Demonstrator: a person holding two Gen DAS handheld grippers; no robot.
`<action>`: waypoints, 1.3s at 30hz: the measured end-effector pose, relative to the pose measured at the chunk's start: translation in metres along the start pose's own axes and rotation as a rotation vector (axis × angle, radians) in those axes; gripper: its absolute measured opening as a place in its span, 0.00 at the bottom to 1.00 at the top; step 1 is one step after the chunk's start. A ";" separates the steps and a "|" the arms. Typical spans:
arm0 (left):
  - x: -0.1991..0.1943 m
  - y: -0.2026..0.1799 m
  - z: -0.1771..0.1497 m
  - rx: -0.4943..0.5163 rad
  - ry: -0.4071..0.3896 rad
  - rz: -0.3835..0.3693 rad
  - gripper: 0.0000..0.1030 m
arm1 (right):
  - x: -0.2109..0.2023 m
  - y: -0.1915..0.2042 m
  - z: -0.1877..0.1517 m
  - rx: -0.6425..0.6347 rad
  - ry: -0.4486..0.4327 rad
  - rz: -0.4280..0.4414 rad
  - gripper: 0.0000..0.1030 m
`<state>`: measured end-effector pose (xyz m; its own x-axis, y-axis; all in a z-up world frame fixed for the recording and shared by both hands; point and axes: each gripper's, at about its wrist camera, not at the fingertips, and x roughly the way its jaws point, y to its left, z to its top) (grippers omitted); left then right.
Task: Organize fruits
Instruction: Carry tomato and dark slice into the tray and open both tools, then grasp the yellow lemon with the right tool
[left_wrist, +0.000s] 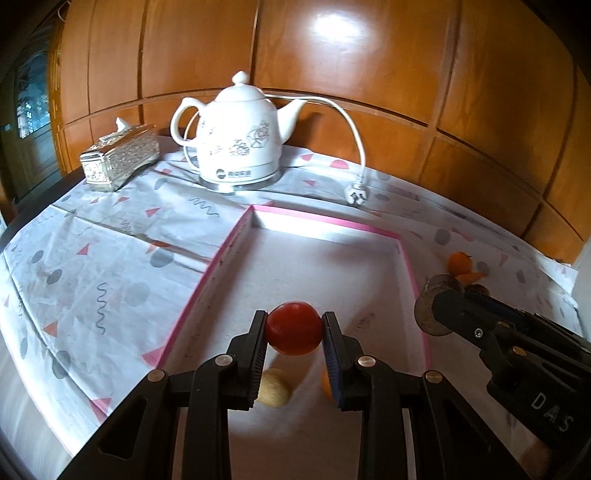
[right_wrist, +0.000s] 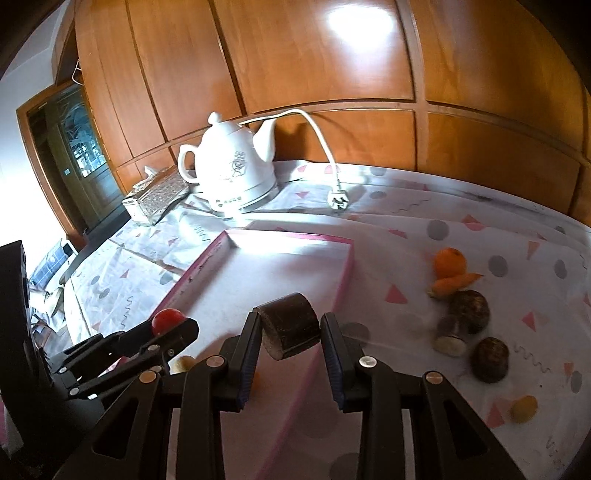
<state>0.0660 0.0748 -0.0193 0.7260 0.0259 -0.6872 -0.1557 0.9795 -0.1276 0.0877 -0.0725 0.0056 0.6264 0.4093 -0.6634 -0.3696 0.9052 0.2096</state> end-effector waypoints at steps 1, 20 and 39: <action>0.001 0.002 0.000 -0.007 0.004 0.006 0.28 | 0.002 0.002 0.000 0.000 0.002 -0.004 0.32; -0.006 0.011 -0.010 -0.069 0.014 -0.006 0.44 | -0.005 -0.011 -0.024 0.042 0.011 -0.073 0.50; -0.026 -0.045 -0.018 0.042 0.008 -0.144 0.51 | -0.060 -0.111 -0.074 0.198 0.006 -0.263 0.51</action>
<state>0.0420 0.0266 -0.0090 0.7332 -0.1171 -0.6699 -0.0220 0.9805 -0.1954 0.0405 -0.2057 -0.0309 0.6783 0.1580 -0.7176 -0.0546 0.9847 0.1652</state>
